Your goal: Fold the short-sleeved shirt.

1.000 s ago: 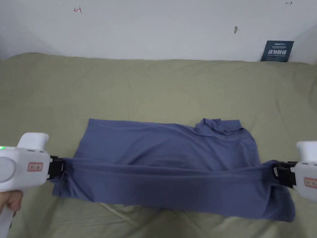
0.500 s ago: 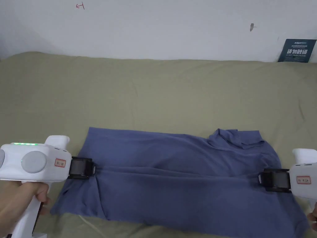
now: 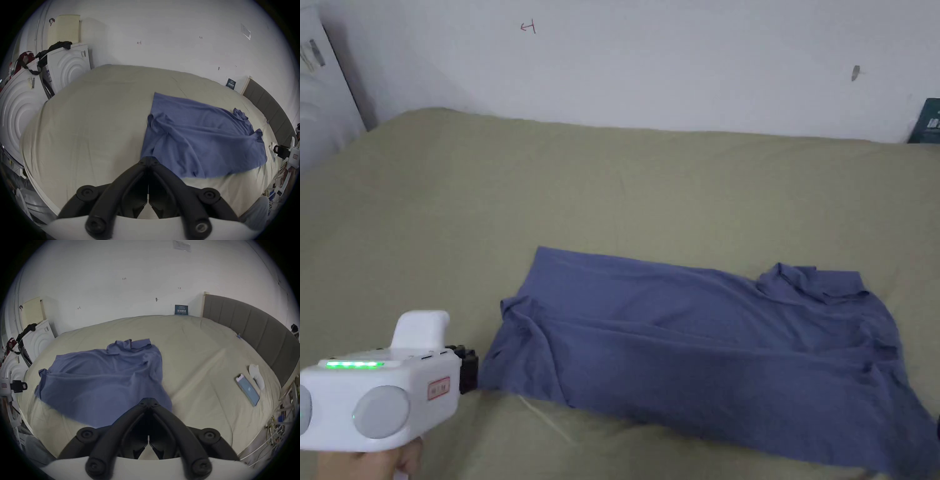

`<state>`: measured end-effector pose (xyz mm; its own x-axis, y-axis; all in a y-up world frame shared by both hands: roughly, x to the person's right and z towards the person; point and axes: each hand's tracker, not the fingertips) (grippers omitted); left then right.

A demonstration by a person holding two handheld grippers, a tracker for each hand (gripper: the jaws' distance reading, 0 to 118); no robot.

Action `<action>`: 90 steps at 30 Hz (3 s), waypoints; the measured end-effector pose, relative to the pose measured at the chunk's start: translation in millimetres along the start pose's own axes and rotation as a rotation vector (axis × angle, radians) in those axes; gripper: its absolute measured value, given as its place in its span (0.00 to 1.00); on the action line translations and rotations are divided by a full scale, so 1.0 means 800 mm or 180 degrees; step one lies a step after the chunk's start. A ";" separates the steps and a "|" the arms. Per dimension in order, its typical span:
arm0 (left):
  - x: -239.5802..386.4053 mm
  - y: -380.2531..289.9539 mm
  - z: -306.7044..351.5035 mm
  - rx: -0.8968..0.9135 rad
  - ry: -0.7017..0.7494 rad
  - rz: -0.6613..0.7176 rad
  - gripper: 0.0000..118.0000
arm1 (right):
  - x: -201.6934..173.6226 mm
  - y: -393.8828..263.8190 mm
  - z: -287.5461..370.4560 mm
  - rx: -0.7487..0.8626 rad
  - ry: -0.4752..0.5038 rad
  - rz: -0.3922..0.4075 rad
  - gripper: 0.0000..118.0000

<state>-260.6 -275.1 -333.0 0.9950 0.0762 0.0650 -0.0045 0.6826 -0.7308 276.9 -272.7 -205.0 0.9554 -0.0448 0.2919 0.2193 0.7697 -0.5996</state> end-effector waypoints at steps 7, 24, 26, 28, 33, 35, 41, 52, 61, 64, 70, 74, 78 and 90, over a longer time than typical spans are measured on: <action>0.004 0.013 -0.024 -0.0207 -0.0198 0.0152 0.93 | 0.001 -0.017 0.000 -0.0080 0.0004 0.0035 0.01; 0.019 0.012 -0.084 -0.0590 -0.0069 -0.0066 0.04 | 0.024 -0.026 -0.053 -0.0420 0.0125 0.0006 0.02; 0.021 0.011 -0.085 -0.0633 -0.0079 -0.0085 0.04 | 0.022 -0.023 -0.058 -0.0433 0.0158 -0.0031 0.31; 0.020 0.014 -0.087 -0.0636 -0.0067 -0.0103 0.04 | 0.018 -0.022 -0.071 -0.0631 0.0250 -0.0076 0.94; 0.022 0.014 -0.087 -0.0645 -0.0042 -0.0122 0.05 | 0.008 -0.022 -0.111 -0.0844 0.0216 0.0094 0.78; 0.021 0.016 -0.088 -0.0655 -0.0048 -0.0103 0.05 | 0.009 -0.021 -0.117 -0.0948 0.0341 0.0105 0.33; 0.026 0.019 -0.073 -0.0622 0.0006 -0.0190 0.04 | 0.005 -0.009 -0.087 -0.0763 0.0370 0.0339 0.12; 0.006 -0.031 0.015 -0.0597 -0.0115 -0.0174 0.04 | 0.027 -0.040 0.007 -0.0723 0.0430 0.0302 0.12; -0.016 -0.110 0.080 -0.0687 -0.0248 -0.0011 0.04 | 0.043 -0.121 0.066 -0.0853 0.0468 0.0171 0.12; -0.021 -0.107 0.079 -0.0605 -0.0298 0.0081 0.10 | 0.044 -0.117 0.066 -0.0816 0.0494 0.0082 0.34; -0.023 -0.068 0.106 -0.0181 -0.0178 0.0026 1.00 | 0.039 -0.071 0.093 -0.0380 0.0534 0.0062 0.97; 0.006 -0.020 0.110 0.0290 -0.0085 -0.0115 0.86 | 0.024 -0.013 0.097 0.0135 0.0440 0.0044 0.80; 0.032 0.027 0.082 0.0408 -0.0084 -0.0091 0.25 | 0.011 0.024 0.068 0.0378 0.0246 0.0014 0.08; 0.037 0.085 -0.106 -0.0368 0.0115 -0.0208 0.03 | 0.019 0.049 -0.043 0.0065 0.0141 0.0025 0.02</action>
<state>-222.9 -287.8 -438.6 0.9957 0.0066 0.0921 0.0700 0.5969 -0.7993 307.0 -264.7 -249.5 0.9650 -0.0666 0.2536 0.2081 0.7829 -0.5864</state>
